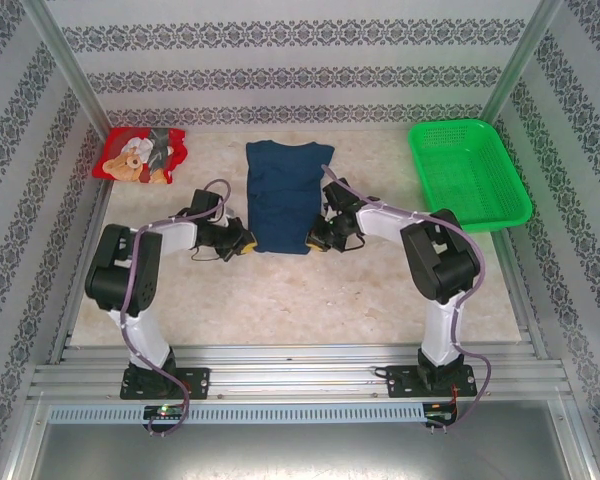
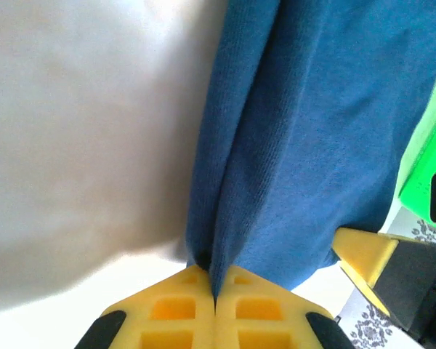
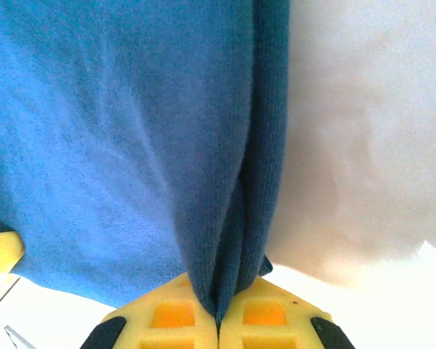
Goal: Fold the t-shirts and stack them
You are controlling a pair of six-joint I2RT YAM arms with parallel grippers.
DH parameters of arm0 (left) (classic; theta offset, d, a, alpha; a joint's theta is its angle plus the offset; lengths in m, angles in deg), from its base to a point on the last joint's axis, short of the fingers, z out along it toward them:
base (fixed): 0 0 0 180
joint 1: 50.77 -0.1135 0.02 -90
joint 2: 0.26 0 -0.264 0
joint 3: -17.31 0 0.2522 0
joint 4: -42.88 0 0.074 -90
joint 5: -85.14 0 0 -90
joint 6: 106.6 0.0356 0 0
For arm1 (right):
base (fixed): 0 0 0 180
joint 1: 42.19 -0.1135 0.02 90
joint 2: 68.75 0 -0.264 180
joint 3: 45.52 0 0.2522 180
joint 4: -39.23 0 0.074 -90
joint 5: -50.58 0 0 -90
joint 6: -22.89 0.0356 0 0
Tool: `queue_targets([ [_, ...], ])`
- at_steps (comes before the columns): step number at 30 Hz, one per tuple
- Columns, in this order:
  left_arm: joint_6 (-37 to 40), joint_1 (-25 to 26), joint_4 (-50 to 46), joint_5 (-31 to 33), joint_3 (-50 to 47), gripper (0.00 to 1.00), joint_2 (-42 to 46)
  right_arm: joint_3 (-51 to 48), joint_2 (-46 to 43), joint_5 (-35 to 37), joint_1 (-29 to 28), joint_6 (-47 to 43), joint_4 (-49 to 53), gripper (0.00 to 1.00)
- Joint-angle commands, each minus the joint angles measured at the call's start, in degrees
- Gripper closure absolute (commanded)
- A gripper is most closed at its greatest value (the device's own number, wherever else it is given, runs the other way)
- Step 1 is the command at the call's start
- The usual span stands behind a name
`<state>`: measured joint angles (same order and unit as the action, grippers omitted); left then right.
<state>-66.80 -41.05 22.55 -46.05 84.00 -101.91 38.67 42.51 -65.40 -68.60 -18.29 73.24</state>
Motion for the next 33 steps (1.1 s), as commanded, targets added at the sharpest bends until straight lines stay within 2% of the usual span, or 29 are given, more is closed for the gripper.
queue_targets([
  [1,-0.6,0.7,0.4,0.2,-5.2,1.0,6.4,-3.4,-6.3,0.2,-0.9,-1.0,4.4,1.0],
  [10,-7.6,3.9,-0.8,1.9,-22.0,1.0,26.6,-13.7,-20.4,0.2,-7.2,4.4,9.6,1.0],
  [16,-12.2,5.0,-13.1,5.3,-26.7,1.0,46.9,-16.2,-28.6,1.6,-13.4,8.8,13.6,1.0],
  [20,-13.8,5.0,-19.1,6.5,-25.4,1.0,55.0,-13.5,-31.4,2.3,-13.7,8.1,17.0,1.0],
  [26,-14.0,4.2,-18.4,6.0,-19.4,1.0,52.5,-4.4,-30.0,2.2,-11.0,3.3,22.7,1.0],
  [33,-11.6,-0.1,-11.8,3.2,-11.1,1.0,41.0,3.1,-24.5,-0.4,-5.6,-1.2,24.1,1.0],
])
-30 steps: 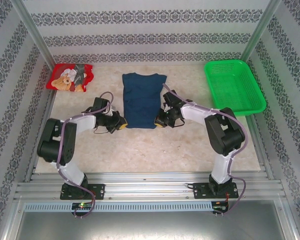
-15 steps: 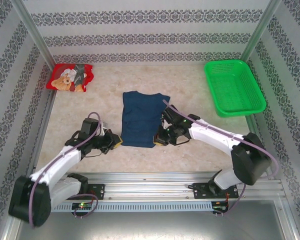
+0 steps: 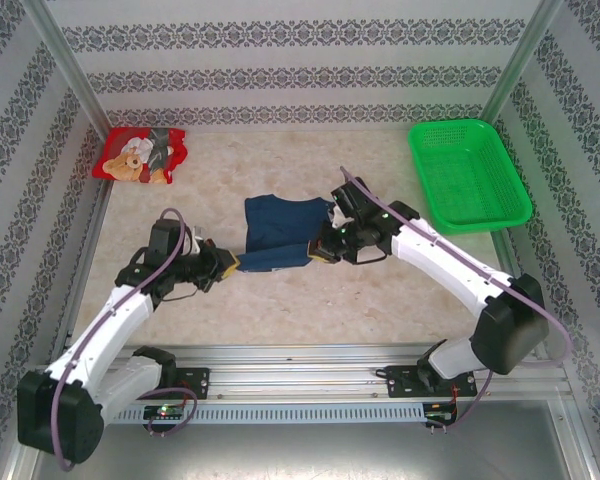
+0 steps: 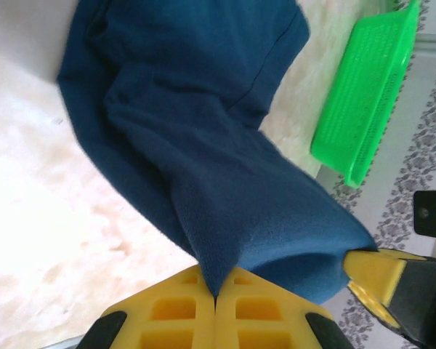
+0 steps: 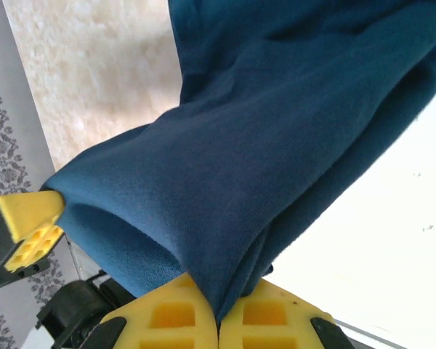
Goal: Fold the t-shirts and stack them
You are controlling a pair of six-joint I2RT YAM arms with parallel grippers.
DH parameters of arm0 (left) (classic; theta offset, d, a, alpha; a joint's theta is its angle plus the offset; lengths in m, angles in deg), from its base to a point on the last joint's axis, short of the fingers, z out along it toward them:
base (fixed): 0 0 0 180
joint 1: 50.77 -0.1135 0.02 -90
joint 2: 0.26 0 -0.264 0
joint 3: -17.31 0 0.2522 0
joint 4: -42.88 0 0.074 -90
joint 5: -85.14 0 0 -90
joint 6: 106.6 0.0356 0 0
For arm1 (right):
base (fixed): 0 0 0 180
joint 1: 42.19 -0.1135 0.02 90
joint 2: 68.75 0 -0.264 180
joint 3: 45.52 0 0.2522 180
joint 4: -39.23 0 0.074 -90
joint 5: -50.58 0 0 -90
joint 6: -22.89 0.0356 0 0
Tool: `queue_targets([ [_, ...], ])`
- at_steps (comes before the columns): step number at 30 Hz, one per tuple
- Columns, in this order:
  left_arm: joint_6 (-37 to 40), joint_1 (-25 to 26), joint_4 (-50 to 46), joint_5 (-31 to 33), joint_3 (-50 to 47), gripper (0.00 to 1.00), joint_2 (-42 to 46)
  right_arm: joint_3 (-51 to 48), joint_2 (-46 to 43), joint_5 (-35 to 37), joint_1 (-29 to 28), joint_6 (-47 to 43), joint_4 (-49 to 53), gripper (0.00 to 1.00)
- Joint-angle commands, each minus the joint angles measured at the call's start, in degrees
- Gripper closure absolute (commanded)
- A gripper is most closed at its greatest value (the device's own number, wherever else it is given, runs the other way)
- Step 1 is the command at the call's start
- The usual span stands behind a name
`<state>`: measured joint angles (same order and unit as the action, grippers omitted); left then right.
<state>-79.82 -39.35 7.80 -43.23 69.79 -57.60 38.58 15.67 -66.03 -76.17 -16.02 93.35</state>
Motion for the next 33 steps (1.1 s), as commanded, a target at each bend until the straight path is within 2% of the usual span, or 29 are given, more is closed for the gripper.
queue_targets([
  [1,2.3,-2.0,3.5,-0.2,5.0,1.0,-5.7,4.7,3.6,0.2,2.6,-4.4,4.8,1.0],
  [5,5.5,-2.5,4.7,-1.5,11.8,1.0,-14.4,8.4,7.5,-0.6,5.1,-6.4,5.5,1.0],
  [16,9.5,-5.0,6.6,-4.7,23.6,1.0,-30.1,16.6,18.3,-2.1,11.5,-10.9,6.8,1.0],
  [33,13.8,-7.9,5.6,-5.9,35.4,1.0,-45.8,29.6,33.0,-3.9,16.3,-12.6,7.9,0.99],
])
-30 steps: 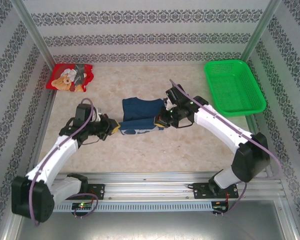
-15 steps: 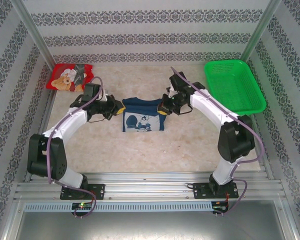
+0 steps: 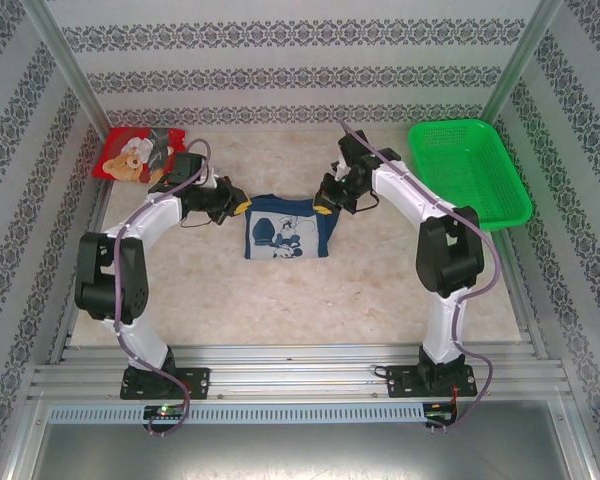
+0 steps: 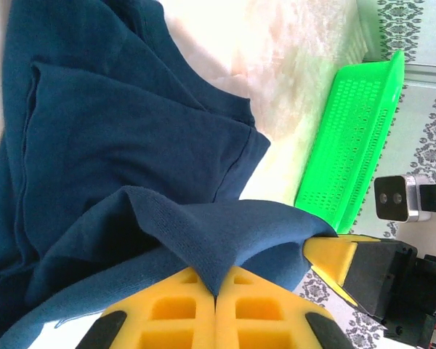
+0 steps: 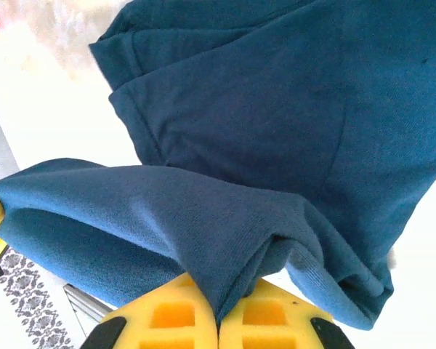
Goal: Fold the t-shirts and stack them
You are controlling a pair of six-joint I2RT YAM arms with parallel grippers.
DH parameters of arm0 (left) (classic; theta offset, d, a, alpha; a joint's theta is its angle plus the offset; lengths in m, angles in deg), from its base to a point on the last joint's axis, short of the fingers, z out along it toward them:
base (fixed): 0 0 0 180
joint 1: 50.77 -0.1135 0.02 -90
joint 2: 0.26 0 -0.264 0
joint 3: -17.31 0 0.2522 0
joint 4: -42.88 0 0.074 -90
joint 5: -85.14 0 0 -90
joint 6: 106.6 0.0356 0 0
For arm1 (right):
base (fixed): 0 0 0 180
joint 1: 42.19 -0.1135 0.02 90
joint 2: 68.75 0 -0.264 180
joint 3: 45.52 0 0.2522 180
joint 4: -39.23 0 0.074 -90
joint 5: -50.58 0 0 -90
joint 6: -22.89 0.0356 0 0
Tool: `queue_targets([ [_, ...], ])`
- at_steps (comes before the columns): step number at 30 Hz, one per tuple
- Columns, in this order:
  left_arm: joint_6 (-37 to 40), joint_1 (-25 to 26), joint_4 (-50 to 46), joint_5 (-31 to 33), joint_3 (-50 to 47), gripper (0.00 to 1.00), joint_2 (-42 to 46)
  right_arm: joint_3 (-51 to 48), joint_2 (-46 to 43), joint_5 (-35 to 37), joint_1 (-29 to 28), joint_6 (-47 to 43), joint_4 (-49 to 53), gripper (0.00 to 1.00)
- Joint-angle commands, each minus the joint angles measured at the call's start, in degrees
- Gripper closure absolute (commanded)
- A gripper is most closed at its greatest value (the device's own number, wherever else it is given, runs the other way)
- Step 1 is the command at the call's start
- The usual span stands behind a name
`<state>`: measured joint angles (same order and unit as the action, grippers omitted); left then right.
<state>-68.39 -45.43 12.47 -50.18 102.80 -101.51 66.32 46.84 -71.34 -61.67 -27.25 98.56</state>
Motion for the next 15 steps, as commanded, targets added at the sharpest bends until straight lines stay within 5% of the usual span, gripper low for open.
queue_targets([
  [1,2.5,-1.8,0.9,1.2,3.2,1.0,-3.1,2.5,2.5,1.4,2.1,-1.4,2.7,0.99],
  [6,3.0,-2.1,1.5,1.6,6.6,1.0,-8.3,5.1,6.8,1.0,3.3,-1.7,2.5,0.93],
  [9,2.6,-2.3,2.4,1.2,9.3,0.92,-11.8,7.0,9.5,1.1,4.0,-1.3,1.7,0.8],
  [11,0.7,-2.7,5.4,0.9,10.4,0.58,-13.2,8.9,10.8,1.8,4.5,-1.2,0.6,0.62],
  [13,-1.8,-3.1,8.3,1.0,11.7,0.17,-12.7,11.4,11.1,3.0,5.0,-1.8,0.0,0.56],
  [15,-1.3,-3.1,7.2,1.5,15.1,0.11,-11.1,13.4,9.4,4.9,5.6,-3.0,-0.8,0.48],
])
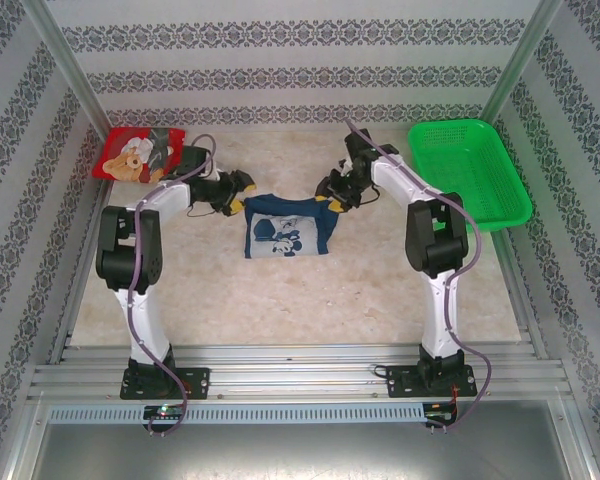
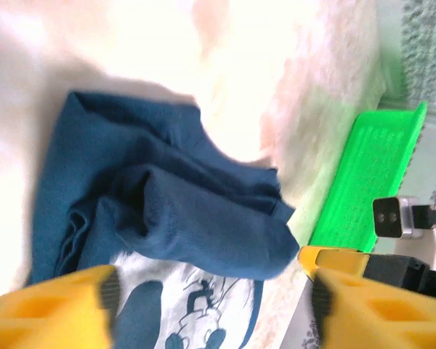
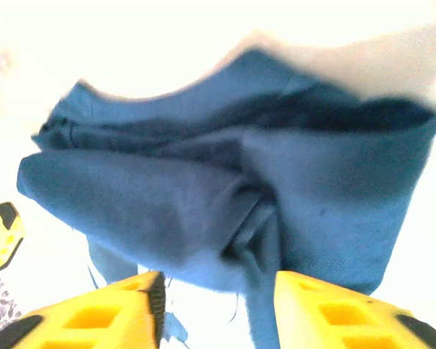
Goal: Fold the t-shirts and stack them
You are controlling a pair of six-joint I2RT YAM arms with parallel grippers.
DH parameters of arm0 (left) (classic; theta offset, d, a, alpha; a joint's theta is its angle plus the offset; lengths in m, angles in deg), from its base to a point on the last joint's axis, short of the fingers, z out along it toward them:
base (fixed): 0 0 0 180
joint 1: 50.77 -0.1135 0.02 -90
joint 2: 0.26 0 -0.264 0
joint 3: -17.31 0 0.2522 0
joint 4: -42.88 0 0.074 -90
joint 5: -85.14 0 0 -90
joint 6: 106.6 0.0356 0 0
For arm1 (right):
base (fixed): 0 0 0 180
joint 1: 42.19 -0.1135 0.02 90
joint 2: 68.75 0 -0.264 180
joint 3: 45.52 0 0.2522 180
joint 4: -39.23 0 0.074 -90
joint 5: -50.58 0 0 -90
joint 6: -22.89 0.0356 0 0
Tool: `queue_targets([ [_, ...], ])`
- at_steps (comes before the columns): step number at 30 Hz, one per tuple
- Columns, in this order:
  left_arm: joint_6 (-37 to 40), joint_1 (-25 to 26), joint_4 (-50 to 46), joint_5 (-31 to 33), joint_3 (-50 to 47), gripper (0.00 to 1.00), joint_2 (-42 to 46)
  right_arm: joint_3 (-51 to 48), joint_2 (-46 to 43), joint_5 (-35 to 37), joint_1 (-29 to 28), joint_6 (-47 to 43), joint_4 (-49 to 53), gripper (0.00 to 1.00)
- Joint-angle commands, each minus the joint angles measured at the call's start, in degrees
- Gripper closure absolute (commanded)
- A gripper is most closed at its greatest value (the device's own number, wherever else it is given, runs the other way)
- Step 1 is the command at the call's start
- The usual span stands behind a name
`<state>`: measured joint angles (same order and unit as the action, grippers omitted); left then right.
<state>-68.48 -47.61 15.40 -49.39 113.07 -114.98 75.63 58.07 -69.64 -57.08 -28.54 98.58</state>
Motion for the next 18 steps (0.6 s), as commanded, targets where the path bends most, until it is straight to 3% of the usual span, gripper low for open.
queue_targets([
  [1,0.2,-0.9,1.9,1.3,6.6,0.08,3.8,4.8,-3.6,4.7,1.2,-2.8,-1.1,0.42],
  [5,7.7,-0.7,-9.3,3.6,5.2,0.04,12.4,1.8,-14.0,7.5,1.2,-9.7,-2.5,0.3],
  [9,13.6,-0.4,-16.1,2.9,-5.4,0.02,19.7,-12.7,-27.4,5.2,0.3,-12.4,-9.2,0.2],
  [15,14.7,4.0,-13.3,5.7,-20.7,0.03,23.6,-31.9,-36.2,-1.7,-1.8,-7.5,-19.5,0.18],
  [18,9.7,4.7,-3.1,6.0,-26.8,0.06,22.2,-34.6,-33.7,-4.3,-3.4,-4.6,-24.9,0.2],
])
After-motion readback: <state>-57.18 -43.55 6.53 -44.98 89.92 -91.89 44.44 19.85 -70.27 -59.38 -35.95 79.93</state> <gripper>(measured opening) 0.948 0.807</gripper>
